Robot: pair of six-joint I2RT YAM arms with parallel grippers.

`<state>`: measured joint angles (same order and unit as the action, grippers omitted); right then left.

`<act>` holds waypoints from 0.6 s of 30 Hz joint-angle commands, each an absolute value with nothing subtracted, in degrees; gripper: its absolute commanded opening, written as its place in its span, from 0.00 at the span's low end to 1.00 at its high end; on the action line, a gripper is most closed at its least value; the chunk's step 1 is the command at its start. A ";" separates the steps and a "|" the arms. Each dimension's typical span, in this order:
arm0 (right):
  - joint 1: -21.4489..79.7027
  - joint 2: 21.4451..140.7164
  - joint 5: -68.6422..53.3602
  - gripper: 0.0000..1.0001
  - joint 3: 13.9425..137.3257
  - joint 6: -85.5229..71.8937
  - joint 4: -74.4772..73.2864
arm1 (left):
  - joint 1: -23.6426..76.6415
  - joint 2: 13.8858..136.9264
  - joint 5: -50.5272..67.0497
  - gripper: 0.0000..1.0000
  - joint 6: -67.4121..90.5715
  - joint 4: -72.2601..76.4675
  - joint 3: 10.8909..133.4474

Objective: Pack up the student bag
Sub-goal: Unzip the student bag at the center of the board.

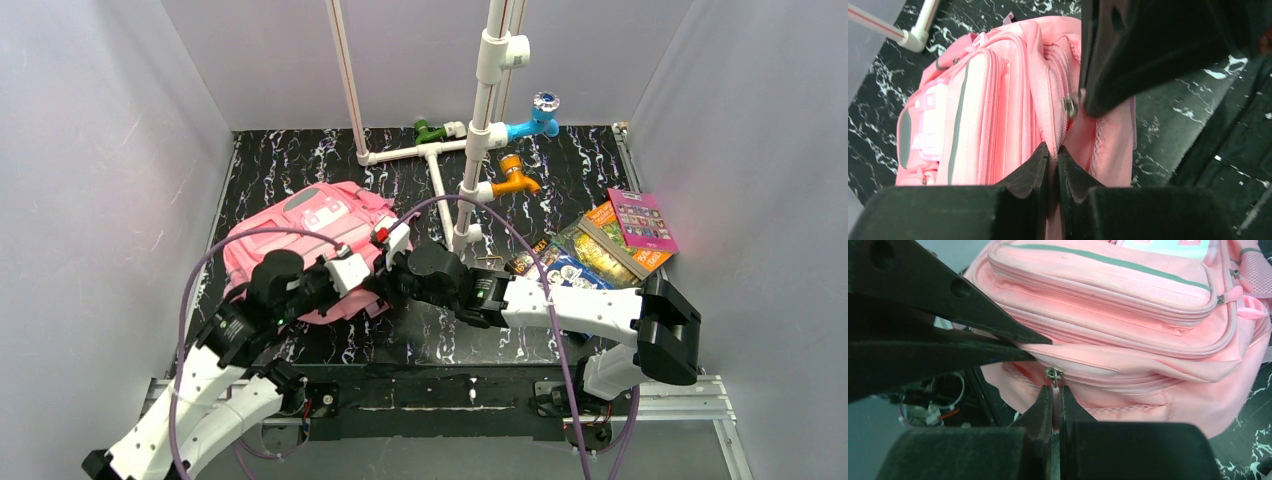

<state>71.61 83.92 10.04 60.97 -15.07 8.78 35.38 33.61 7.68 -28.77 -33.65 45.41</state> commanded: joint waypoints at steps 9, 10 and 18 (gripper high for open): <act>63.22 79.91 10.48 0.01 64.67 -1.69 -12.73 | 35.34 19.64 -1.96 0.00 -31.34 -46.48 44.29; 62.71 80.33 9.79 0.01 64.53 -1.36 -12.99 | 35.33 18.88 -1.90 0.00 -31.49 -46.64 44.11; 64.78 82.87 -5.96 0.01 67.97 -9.34 -6.48 | 35.33 21.11 10.68 0.55 -21.07 -44.42 46.80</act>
